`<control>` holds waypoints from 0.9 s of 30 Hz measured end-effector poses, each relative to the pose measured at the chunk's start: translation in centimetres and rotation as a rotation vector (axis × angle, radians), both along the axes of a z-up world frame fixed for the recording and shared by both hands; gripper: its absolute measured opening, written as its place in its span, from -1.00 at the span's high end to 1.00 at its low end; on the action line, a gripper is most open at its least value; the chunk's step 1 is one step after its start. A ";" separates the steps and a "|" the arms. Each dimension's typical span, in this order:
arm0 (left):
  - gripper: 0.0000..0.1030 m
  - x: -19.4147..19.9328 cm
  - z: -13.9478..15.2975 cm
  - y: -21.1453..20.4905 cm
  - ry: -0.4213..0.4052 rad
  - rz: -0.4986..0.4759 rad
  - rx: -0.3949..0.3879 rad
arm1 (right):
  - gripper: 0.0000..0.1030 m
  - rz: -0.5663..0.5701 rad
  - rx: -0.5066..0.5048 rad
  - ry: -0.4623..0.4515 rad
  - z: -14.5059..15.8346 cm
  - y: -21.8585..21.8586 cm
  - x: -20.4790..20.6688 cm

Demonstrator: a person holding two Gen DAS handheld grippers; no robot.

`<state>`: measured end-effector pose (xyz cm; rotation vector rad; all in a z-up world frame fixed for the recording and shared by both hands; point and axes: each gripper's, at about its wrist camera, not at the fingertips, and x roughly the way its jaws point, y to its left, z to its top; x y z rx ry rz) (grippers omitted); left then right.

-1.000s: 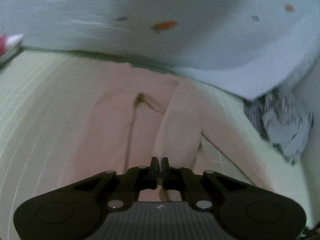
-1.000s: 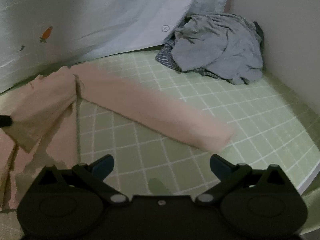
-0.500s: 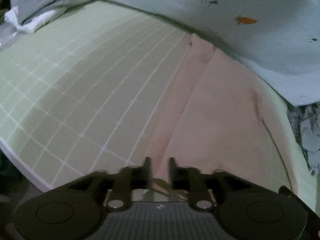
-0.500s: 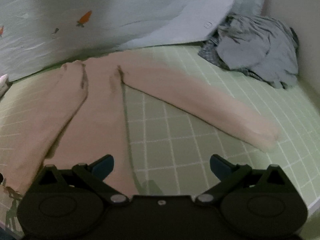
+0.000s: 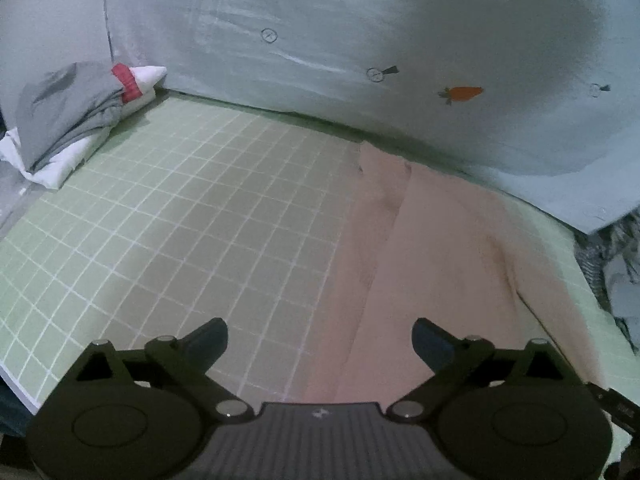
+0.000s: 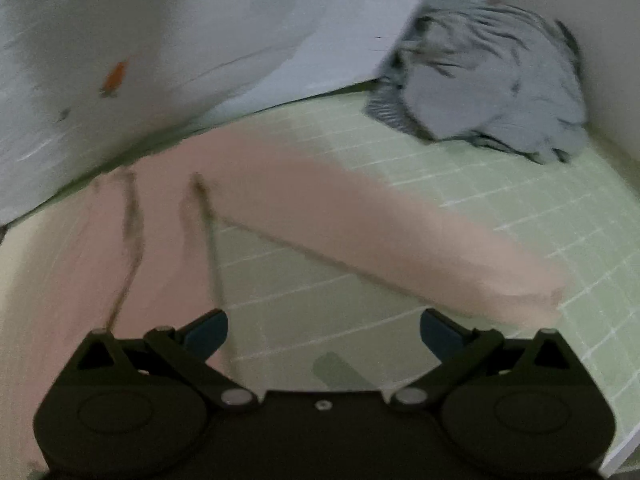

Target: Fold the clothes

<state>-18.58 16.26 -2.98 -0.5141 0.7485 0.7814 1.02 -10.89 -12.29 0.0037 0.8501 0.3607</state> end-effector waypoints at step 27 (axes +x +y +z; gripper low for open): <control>-0.91 8.5 -3.0 4.9 0.098 0.011 -0.057 | 0.89 -0.225 -0.113 0.058 -2.5 -4.9 8.3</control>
